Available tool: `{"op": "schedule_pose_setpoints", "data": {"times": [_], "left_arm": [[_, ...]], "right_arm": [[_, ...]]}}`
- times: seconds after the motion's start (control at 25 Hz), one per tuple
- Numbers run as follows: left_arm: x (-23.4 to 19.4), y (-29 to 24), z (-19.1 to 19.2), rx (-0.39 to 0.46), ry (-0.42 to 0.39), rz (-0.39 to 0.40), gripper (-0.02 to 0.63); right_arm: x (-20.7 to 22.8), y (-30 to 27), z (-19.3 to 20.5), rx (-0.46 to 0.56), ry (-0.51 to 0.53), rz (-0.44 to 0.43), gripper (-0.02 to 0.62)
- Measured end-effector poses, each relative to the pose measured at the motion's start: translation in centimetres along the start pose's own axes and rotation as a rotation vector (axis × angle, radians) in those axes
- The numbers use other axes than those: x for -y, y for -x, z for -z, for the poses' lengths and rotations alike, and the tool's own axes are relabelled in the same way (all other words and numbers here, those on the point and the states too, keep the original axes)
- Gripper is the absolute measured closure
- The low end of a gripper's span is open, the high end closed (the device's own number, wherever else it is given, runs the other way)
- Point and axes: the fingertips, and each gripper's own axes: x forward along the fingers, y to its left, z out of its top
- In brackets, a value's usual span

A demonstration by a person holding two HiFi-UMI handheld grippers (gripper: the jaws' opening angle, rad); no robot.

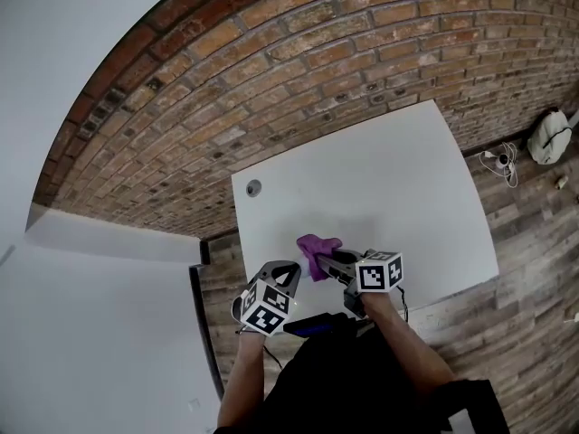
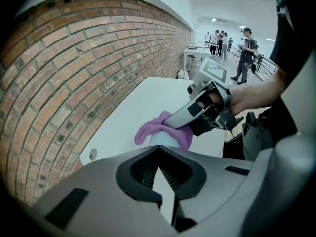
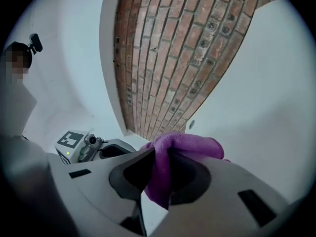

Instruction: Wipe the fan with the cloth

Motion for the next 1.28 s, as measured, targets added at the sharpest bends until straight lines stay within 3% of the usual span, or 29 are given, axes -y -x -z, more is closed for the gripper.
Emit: {"op": "schedule_pose_setpoints", "data": {"times": [0.12, 0.28, 0.36, 0.44, 0.56, 0.64, 0.72, 0.8, 0.96, 1.04, 1.2, 1.28], "left_arm": [[-0.2, 0.0, 0.0, 0.004, 0.003, -0.004, 0.604], [-0.1, 0.0, 0.1, 0.007, 0.011, 0.001, 0.604], [-0.1, 0.0, 0.1, 0.005, 0.006, 0.002, 0.604], [-0.1, 0.0, 0.1, 0.005, 0.005, 0.000, 0.604], [-0.2, 0.0, 0.1, 0.004, 0.012, -0.001, 0.604], [-0.2, 0.0, 0.1, 0.006, 0.015, 0.000, 0.604], [-0.2, 0.0, 0.2, 0.003, 0.012, -0.003, 0.604], [-0.2, 0.0, 0.2, 0.002, 0.012, -0.003, 0.604], [-0.1, 0.0, 0.4, 0.004, 0.024, 0.002, 0.604], [-0.2, 0.0, 0.3, 0.008, 0.021, 0.001, 0.604], [-0.2, 0.0, 0.2, 0.000, 0.017, -0.002, 0.604], [-0.3, 0.0, 0.4, -0.011, 0.010, -0.009, 0.604]], "right_arm": [[2.2, -0.2, 0.8, -0.026, 0.017, 0.070, 0.532], [7.0, 1.2, 2.9, -0.179, 0.060, 0.304, 0.532], [7.6, 2.4, 2.1, -0.139, 0.031, 0.340, 0.532], [6.5, 3.0, 0.5, -0.069, 0.016, 0.309, 0.532], [2.1, 2.6, -2.0, 0.016, 0.030, 0.154, 0.532], [-1.2, 1.4, -2.7, 0.029, 0.058, 0.036, 0.532], [-2.2, 0.1, -1.9, -0.006, 0.078, -0.007, 0.532], [-0.2, -0.4, -0.5, -0.048, 0.056, 0.048, 0.532], [5.9, 1.9, 1.0, -0.082, 0.007, 0.298, 0.532], [6.2, 2.6, 0.9, -0.056, -0.031, 0.286, 0.532], [4.2, 0.5, 2.3, -0.061, -0.120, 0.127, 0.532], [4.5, -0.5, 3.5, -0.095, -0.097, 0.141, 0.532]]}}
